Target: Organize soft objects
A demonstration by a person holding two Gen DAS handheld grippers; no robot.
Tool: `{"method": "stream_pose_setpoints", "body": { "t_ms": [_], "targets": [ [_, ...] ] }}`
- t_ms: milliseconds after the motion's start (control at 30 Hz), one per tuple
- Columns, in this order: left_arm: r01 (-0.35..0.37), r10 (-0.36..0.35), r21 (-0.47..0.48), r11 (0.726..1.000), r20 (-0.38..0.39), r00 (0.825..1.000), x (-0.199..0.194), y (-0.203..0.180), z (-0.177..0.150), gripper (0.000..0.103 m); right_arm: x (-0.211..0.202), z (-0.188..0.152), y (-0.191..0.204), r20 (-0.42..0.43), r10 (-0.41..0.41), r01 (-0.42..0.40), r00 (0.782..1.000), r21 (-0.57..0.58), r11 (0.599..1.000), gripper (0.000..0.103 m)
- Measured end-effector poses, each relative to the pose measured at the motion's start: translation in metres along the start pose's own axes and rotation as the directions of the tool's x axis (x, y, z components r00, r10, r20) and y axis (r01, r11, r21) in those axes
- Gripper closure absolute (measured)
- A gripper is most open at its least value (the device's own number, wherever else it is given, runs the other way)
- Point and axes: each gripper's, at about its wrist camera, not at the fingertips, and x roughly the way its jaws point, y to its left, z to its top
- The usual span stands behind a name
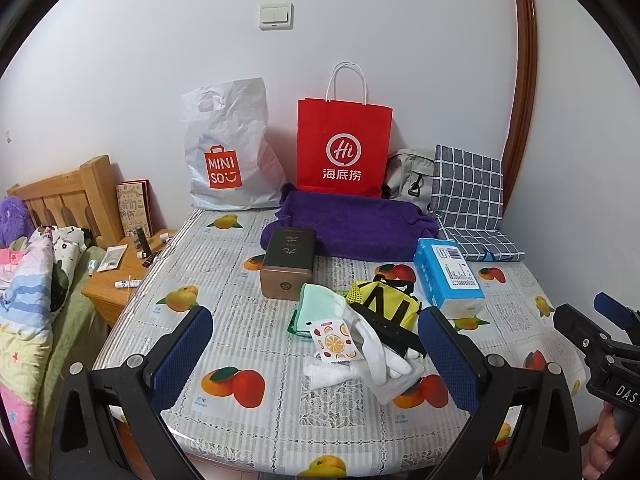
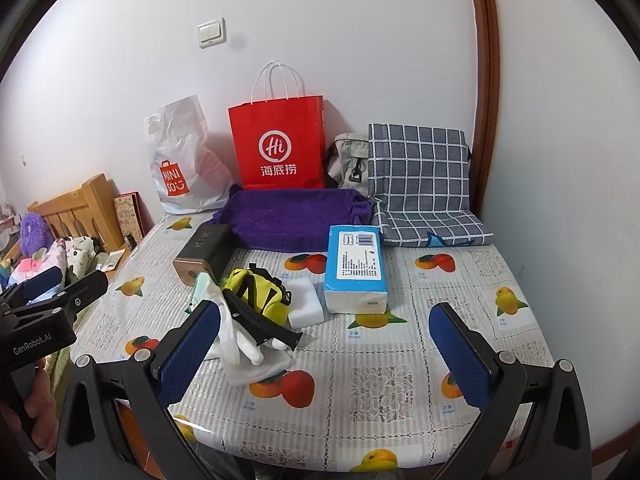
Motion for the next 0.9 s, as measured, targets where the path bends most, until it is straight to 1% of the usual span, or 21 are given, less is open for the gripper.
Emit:
{"method": "stream_pose_setpoints", "body": {
  "t_ms": [333,900],
  "targets": [
    [-0.01,0.01,-0.003,1.0,0.004,1.0,-0.0031,0.0067,0.002,0.0,-0.0026,-0.0013,0.0012,0.006,0.002,-0.002,1.0,0.0,1.0,0.0],
    [-0.014,0.014,-0.001,1.0,0.005,1.0,-0.0039,0.0074,0.0023,0.0,-0.004,-0.001,0.0014,0.006,0.003,-0.003,1.0,0.002,1.0,0.0]
  ]
}}
